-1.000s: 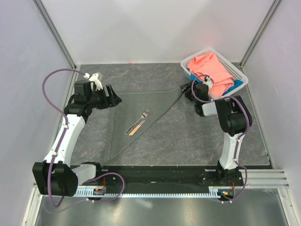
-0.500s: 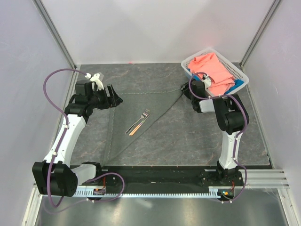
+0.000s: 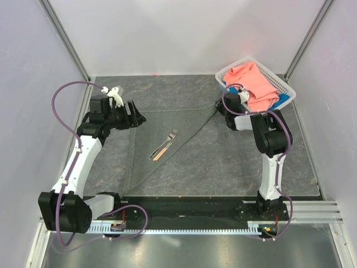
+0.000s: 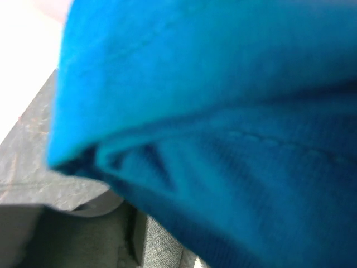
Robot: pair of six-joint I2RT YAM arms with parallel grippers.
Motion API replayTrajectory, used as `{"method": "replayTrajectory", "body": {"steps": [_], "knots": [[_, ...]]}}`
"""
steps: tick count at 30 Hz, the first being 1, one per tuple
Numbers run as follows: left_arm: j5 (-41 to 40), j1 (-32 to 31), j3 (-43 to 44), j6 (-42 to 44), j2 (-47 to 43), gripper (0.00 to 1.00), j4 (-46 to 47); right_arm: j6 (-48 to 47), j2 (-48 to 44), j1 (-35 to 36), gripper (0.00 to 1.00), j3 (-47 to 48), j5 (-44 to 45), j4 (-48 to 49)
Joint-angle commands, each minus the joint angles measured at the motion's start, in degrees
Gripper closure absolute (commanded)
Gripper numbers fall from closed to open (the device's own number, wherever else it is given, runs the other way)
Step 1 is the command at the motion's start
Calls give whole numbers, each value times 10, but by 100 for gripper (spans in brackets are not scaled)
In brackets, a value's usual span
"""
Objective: Fold the napkin, place the utensils inside, and roll it up
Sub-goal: Fold the napkin
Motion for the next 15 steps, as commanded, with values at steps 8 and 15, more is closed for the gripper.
{"method": "replayTrajectory", "body": {"steps": [8,15], "knots": [[-10,-8,15,1,-16,20,8,27,31,-15,70,-7,-6,-70],[-12,-8,16,1,-17,20,8,28,39,-15,81,6,-15,-78]]}}
